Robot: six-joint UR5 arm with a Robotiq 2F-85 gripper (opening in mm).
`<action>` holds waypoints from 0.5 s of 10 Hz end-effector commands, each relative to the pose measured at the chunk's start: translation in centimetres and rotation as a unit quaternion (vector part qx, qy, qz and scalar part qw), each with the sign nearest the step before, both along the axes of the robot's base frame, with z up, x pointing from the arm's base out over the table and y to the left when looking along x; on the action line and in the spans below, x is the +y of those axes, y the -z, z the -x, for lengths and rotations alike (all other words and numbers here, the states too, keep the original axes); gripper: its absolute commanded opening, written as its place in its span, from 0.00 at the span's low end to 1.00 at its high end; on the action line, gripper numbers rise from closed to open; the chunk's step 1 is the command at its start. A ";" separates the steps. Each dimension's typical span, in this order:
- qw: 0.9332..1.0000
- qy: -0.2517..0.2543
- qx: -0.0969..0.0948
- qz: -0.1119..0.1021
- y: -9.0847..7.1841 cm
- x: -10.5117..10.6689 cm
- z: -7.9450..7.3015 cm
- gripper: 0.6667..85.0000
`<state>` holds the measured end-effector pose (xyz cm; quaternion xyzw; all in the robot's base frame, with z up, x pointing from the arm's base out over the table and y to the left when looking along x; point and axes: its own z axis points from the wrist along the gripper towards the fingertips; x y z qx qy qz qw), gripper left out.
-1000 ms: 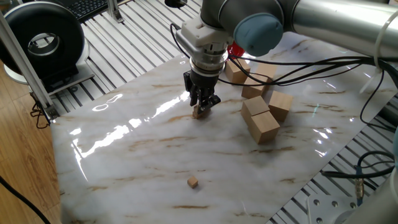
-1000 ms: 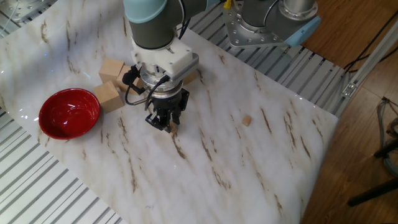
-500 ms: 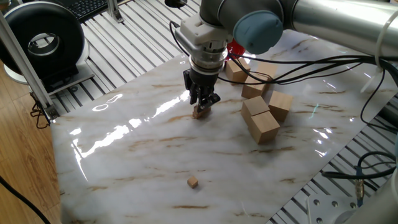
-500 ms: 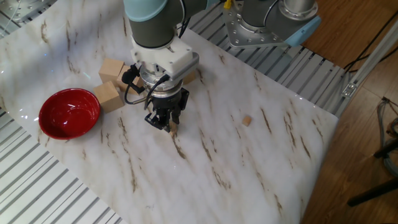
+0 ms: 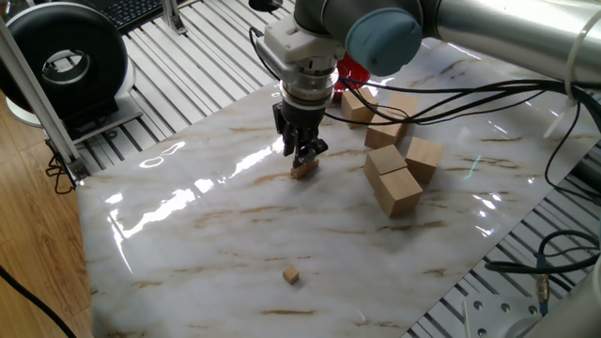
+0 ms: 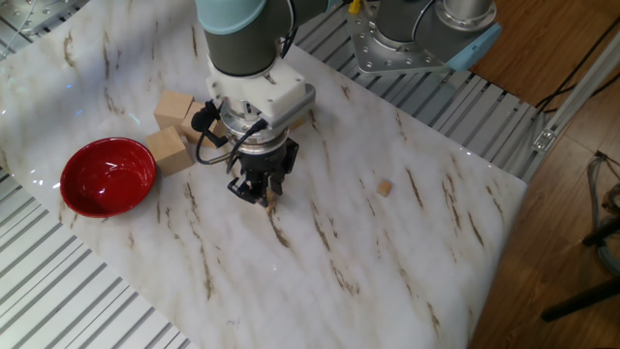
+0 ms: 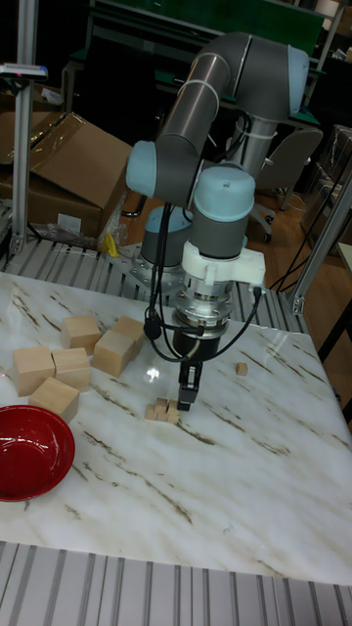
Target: Stack the blocks into a pyramid shape
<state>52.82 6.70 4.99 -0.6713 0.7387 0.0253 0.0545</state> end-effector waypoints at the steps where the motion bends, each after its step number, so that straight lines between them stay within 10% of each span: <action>1: 1.000 0.013 0.000 -0.009 0.0 1.1 -0.3 0.39; 5: 1.000 0.021 0.000 -0.016 0.6 2.3 -0.1 0.38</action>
